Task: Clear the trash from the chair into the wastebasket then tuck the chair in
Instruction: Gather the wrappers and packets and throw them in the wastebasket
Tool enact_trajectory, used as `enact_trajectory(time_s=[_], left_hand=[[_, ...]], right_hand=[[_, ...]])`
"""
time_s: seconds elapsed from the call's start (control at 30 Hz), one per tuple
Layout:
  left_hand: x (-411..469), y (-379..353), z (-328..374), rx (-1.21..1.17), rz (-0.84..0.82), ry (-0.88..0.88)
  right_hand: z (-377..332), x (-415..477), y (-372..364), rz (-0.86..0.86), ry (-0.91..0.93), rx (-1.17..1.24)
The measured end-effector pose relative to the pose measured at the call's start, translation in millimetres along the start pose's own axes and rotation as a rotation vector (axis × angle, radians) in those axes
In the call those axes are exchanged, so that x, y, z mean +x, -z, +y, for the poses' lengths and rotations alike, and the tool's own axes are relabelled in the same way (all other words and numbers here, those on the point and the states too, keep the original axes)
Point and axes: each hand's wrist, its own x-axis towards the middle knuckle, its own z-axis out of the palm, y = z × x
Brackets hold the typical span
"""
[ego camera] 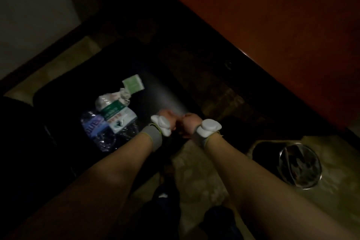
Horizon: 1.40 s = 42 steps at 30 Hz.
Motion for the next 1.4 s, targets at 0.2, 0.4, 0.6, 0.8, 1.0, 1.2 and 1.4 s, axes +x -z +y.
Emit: enact_trajectory(time_s=[0.2, 0.4, 0.6, 0.8, 1.0, 1.2, 1.4], left_hand=[[-4.0, 102.4, -25.4, 0.340, 0.503, -0.060], [21.7, 155.8, -35.7, 0.778, 0.496, -0.156], [61.0, 174.7, -27.3, 0.815, 0.306, 0.060], [83.4, 177.6, -17.9, 0.949, 0.235, 0.114], [82.8, 185.2, -15.3, 1.028, 0.114, 0.061], [67.9, 183.8, 4.4, 0.896, 0.081, -0.007], [52.5, 163.8, 27.4, 0.929, 0.228, -0.226]], right_hand=[[-76.6, 20.0, -80.4, 0.007, 0.173, -0.279], [-117.2, 57.7, -95.2, 0.172, 0.228, -0.433], [-140.6, 95.5, -90.6, 0.238, 0.174, -0.610], [-141.9, 113.9, -95.6, 0.221, 0.241, -0.713], [-141.1, 114.0, -96.4, 0.122, 0.211, -0.632], [-119.6, 99.4, -73.5, 0.124, 0.241, -0.330], [-93.4, 79.8, -30.2, 0.200, 0.195, -0.290]])
